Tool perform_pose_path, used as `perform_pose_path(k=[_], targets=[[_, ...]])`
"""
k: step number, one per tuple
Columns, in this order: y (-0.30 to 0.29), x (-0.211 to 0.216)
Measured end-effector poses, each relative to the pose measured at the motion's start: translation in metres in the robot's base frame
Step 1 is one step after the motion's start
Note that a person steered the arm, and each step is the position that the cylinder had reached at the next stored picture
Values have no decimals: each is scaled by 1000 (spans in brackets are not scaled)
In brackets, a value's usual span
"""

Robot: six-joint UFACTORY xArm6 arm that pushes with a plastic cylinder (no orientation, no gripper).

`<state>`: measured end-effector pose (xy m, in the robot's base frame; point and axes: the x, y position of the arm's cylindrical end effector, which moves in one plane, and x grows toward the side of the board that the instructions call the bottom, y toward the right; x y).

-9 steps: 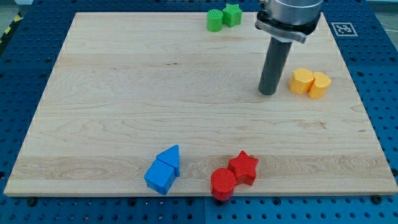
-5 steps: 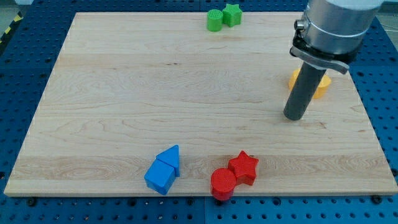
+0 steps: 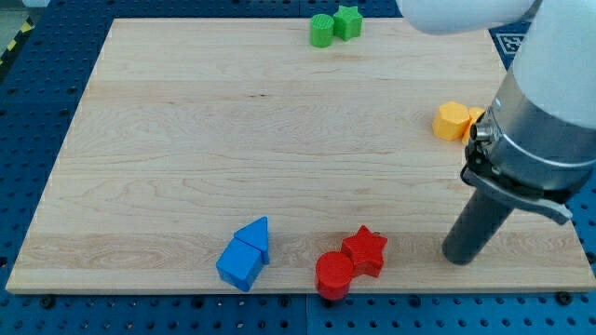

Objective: Move arm into red blocks

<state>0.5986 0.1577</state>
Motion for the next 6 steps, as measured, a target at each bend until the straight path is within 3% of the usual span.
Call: perform_pose_path(k=[2,6], targets=[[-15,20],[-75,19]])
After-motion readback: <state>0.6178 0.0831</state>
